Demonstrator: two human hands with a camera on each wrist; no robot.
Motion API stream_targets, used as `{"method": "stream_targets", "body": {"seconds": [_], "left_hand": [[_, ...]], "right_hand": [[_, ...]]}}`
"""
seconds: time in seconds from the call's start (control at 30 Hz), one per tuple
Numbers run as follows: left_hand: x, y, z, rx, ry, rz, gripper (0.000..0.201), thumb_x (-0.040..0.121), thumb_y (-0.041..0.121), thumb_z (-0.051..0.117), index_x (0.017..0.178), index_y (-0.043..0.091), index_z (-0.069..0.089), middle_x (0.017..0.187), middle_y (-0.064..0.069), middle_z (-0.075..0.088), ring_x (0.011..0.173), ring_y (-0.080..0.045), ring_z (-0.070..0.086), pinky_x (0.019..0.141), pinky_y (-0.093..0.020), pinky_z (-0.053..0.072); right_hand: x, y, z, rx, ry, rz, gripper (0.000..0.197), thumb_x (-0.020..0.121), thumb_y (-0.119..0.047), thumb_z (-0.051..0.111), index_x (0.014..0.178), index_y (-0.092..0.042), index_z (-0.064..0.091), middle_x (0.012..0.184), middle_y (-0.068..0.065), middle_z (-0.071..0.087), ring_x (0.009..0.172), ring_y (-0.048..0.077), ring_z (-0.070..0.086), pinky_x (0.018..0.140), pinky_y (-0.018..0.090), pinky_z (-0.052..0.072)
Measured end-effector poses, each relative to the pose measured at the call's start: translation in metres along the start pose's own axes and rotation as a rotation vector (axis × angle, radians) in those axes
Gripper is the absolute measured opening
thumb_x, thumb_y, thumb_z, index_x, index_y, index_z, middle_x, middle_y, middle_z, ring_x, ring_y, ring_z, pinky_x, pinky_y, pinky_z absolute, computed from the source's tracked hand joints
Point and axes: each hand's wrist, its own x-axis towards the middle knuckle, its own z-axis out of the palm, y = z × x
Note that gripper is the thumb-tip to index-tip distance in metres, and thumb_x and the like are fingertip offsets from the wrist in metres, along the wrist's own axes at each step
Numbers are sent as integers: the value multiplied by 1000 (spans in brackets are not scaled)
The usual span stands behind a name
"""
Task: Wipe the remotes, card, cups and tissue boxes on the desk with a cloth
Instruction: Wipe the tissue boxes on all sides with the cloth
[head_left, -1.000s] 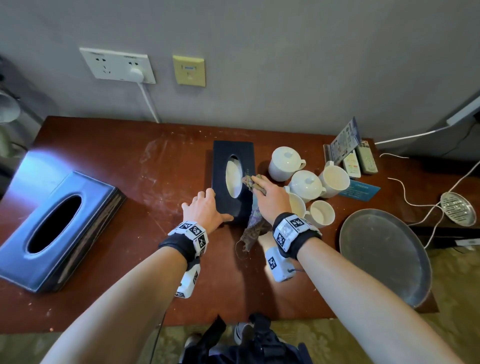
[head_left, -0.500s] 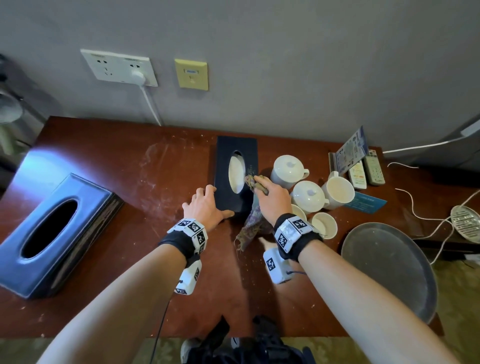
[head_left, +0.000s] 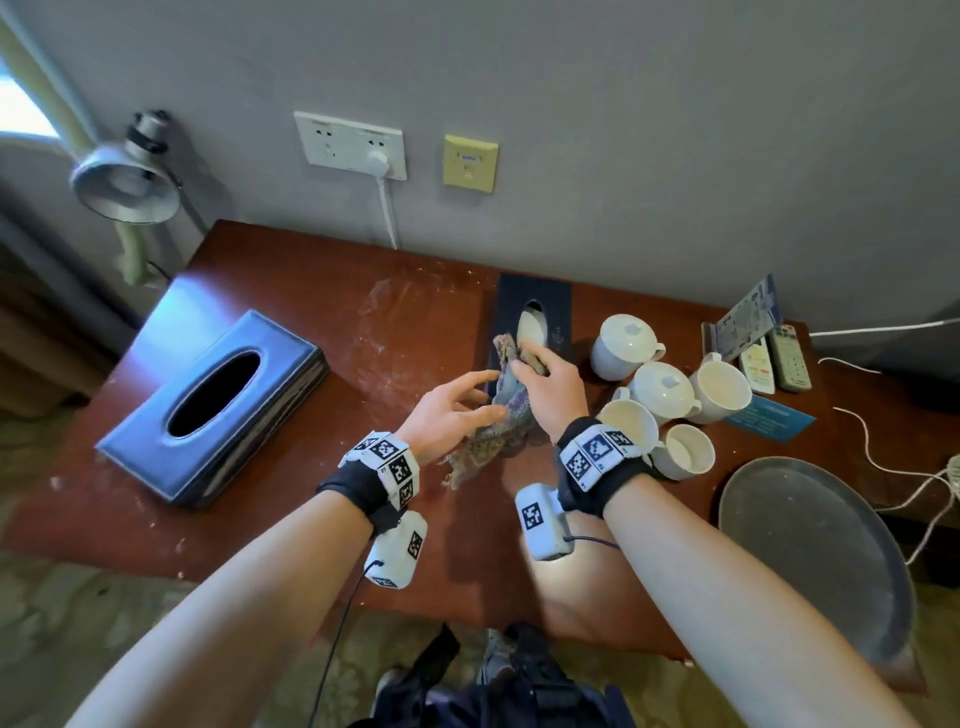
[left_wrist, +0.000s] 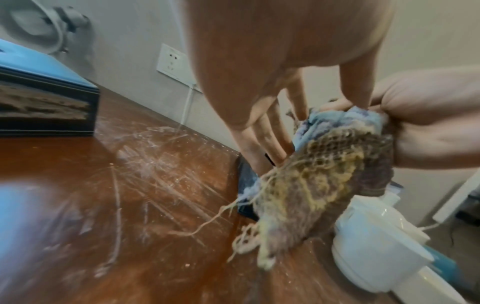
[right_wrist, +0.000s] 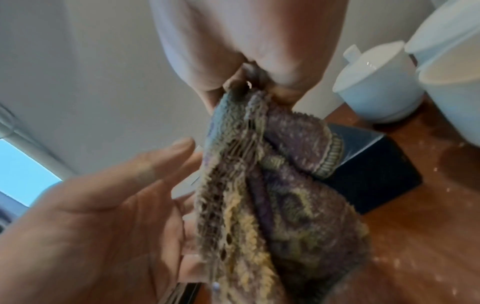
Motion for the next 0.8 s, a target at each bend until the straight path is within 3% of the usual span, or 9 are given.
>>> {"method": "stream_targets", "body": {"seconds": [0.1, 0.2, 0.27, 0.4, 0.53, 0.6, 0.7, 0.8], "left_hand": [[-22, -11, -14, -98, 58, -40, 51, 82, 33, 76, 128, 46, 58, 119, -2, 66, 98, -19, 68, 89, -36, 56], [-45, -27, -32, -148, 189, -82, 47, 85, 15, 76, 128, 32, 63, 110, -3, 70, 92, -21, 69, 85, -37, 58], [-60, -37, -44, -183, 264, -98, 42, 85, 11, 75, 123, 28, 67, 102, -2, 71, 90, -22, 69, 82, -39, 58], [-90, -55, -66, -273, 379, -130, 41, 84, 1, 72, 121, 17, 70, 90, 1, 69, 77, -16, 60, 69, -30, 51], [-121, -72, -86, -327, 465, -113, 42, 82, -3, 70, 117, 21, 72, 98, -3, 72, 88, -17, 65, 83, -30, 54], [-136, -78, -95, -349, 492, -96, 44, 82, -8, 68, 119, 16, 71, 103, -7, 72, 88, -15, 66, 85, -26, 55], [-154, -87, -108, -366, 509, -74, 46, 81, -11, 67, 121, 11, 70, 112, -13, 71, 86, -12, 65, 82, -20, 55], [-167, -96, -122, -340, 509, -83, 49, 80, -11, 67, 121, 15, 69, 116, -8, 68, 89, -11, 63, 79, -14, 53]], "right_hand": [[-17, -11, 26, 202, -87, 92, 46, 93, -13, 59, 139, -14, 53, 136, 0, 56, 127, 17, 51, 112, 37, 39], [-30, -15, 53, 406, -224, 204, 74, 72, -3, 58, 144, -15, 46, 141, 2, 53, 129, 25, 51, 111, 47, 39], [-40, -18, 71, 395, -305, 190, 80, 70, 4, 53, 147, -18, 41, 142, 5, 50, 127, 27, 51, 109, 48, 41], [-61, -20, 108, 278, -401, 72, 59, 88, 9, 52, 140, -17, 50, 134, 6, 58, 120, 22, 58, 104, 42, 48], [-81, -21, 142, 235, -459, 45, 48, 91, 0, 58, 137, -12, 54, 124, 7, 65, 110, 19, 64, 90, 30, 54], [-89, -23, 156, 240, -486, 55, 42, 92, -1, 59, 133, -8, 56, 117, 10, 67, 100, 19, 66, 79, 25, 54], [-100, -28, 171, 271, -534, 87, 36, 91, -3, 62, 126, -9, 61, 106, 11, 70, 90, 23, 68, 75, 32, 56], [-106, -31, 185, 281, -584, 111, 34, 90, -4, 63, 123, -11, 62, 105, 12, 72, 90, 28, 68, 78, 41, 57]]}}
